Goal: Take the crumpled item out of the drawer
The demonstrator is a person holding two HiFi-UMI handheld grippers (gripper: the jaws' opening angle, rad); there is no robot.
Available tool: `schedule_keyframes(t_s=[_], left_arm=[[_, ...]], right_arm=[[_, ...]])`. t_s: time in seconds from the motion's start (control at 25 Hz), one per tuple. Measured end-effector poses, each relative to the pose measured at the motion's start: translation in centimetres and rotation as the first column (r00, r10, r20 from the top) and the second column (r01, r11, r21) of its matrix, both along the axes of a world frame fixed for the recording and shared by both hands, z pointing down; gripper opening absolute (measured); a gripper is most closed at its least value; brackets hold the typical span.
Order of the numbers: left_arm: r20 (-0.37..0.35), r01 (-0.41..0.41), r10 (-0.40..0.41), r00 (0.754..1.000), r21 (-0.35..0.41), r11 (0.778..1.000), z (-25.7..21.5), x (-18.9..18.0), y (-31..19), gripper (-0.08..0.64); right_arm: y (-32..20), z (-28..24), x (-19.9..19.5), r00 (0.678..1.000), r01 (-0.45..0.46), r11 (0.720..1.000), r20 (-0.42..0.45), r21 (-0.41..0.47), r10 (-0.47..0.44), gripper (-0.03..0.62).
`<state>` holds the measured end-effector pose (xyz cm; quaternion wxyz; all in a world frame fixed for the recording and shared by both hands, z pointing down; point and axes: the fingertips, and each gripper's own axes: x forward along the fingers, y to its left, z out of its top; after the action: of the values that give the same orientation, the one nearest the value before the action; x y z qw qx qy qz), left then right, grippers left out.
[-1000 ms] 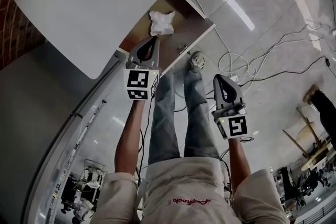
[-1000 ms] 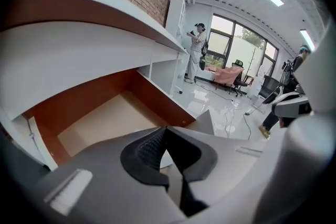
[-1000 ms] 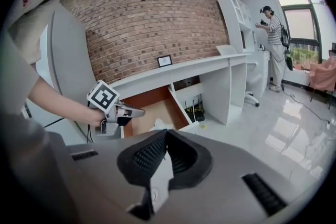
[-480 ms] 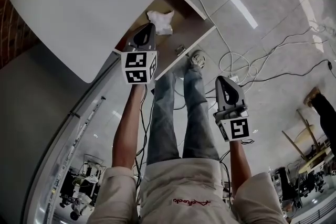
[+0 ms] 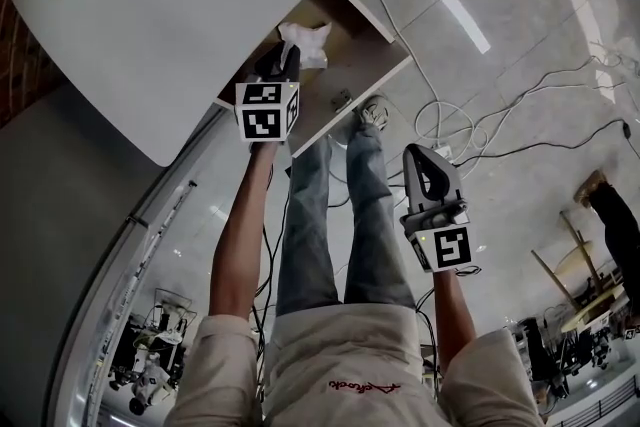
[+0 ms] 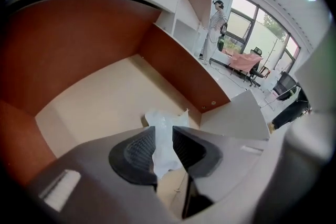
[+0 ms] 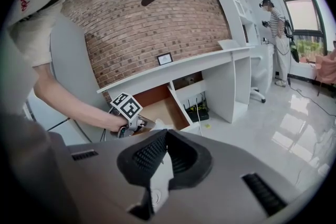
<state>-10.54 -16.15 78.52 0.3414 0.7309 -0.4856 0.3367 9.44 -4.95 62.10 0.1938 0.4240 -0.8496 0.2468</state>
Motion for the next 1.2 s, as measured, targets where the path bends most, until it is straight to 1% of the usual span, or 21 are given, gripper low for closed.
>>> schedule_keyframes(t_s=[0.08,0.16,0.28,0.4,0.6,0.68,0.96,1.2], left_arm=[[0.007,0.013,-0.013,1.0,-0.016,1.0,0.4,-0.1,0.0,0.104],[0.015,0.03,-0.03,0.999,-0.036,0.999,0.9,-0.3,0.1,0.109],[0.013,0.085,-0.084,0.996,-0.081,0.993,1.5,-0.8,0.2,0.114],[0.011,0.128,-0.127,0.992,-0.103,0.986,1.5,-0.9,-0.4,0.115],[0.026,0.154,-0.152,0.988,-0.144,0.978,2.3,-1.1,-1.0,0.115],[0.022,0.165,-0.163,0.986,-0.149,0.975,2.6,-1.2,-1.1,0.114],[-0.019,0.142,-0.146,0.989,-0.151,0.978,3.5,-0.5,-1.3,0.109],[-0.018,0.111,-0.115,0.993,-0.14,0.984,3.4,-0.4,-1.2,0.075]], right_arm=[[-0.3,0.1,-0.3,1.0,0.003,1.0,0.005,0.002,-0.003,0.012],[-0.5,0.1,-0.5,1.0,0.004,1.0,0.009,0.004,-0.004,0.012],[-0.7,0.1,-0.8,1.0,0.006,1.0,0.016,0.001,-0.006,0.012],[-0.9,0.1,-0.9,1.0,0.012,1.0,0.016,-0.003,-0.012,0.012],[-1.3,0.1,-1.1,1.0,0.014,1.0,0.017,-0.01,-0.013,0.012],[-1.4,0.2,-1.1,1.0,0.015,1.0,0.016,-0.009,-0.015,0.012],[-1.8,0.5,-1.3,1.0,0.02,1.0,0.012,-0.015,-0.019,0.012],[-1.9,0.6,-1.6,1.0,0.026,1.0,0.012,-0.016,-0.026,0.012]])
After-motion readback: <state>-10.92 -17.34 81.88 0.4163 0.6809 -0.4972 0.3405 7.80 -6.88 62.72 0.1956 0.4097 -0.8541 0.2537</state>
